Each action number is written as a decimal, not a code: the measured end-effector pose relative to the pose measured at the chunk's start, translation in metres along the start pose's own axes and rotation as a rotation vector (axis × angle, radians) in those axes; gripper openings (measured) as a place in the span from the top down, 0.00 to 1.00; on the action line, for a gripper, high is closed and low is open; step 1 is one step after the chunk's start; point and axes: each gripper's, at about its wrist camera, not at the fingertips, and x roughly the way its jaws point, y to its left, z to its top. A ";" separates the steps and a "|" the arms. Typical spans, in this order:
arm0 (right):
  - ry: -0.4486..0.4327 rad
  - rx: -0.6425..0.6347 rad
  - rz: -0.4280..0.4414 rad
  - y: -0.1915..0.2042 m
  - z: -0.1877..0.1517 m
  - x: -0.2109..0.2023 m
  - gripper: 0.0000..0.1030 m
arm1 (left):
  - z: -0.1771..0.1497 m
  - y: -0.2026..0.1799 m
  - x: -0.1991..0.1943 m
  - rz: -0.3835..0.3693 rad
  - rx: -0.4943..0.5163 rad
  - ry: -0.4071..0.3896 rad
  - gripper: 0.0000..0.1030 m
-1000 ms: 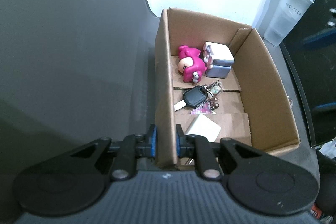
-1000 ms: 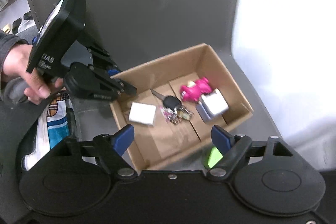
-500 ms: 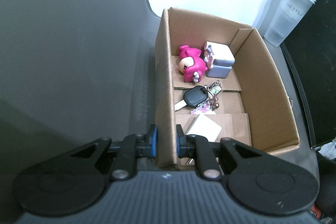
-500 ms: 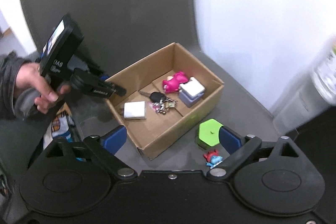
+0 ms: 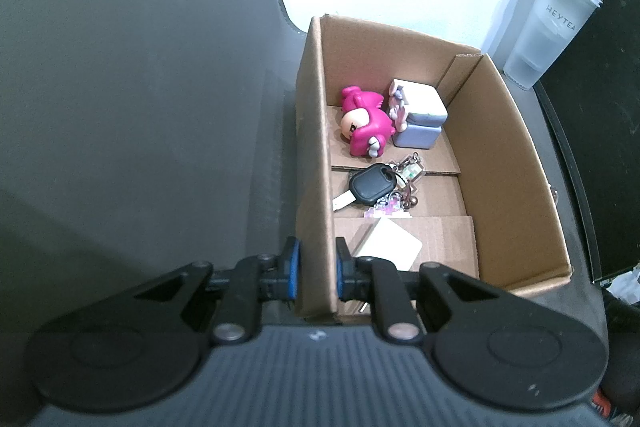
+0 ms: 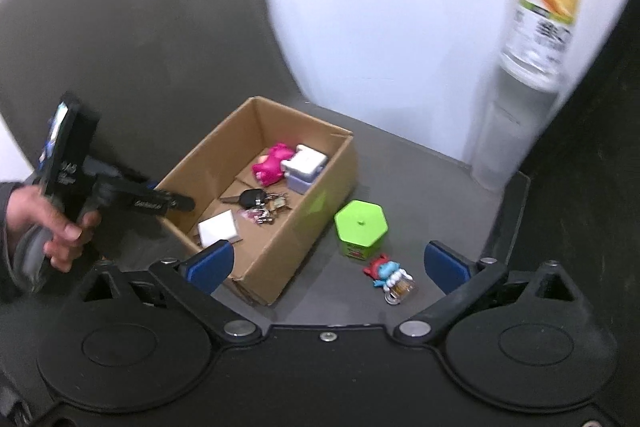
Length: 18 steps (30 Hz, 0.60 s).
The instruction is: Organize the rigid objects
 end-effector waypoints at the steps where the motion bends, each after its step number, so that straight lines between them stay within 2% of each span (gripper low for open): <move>1: -0.003 0.010 -0.015 -0.001 -0.002 0.000 0.00 | 0.001 0.000 0.000 0.000 -0.001 0.000 0.85; 8: 0.037 0.069 -0.118 -0.007 -0.016 0.012 0.00 | 0.001 0.000 0.000 0.000 -0.004 0.001 0.85; 18: 0.046 0.183 -0.179 -0.007 -0.034 0.029 0.00 | 0.000 0.000 0.000 0.000 -0.002 0.000 0.85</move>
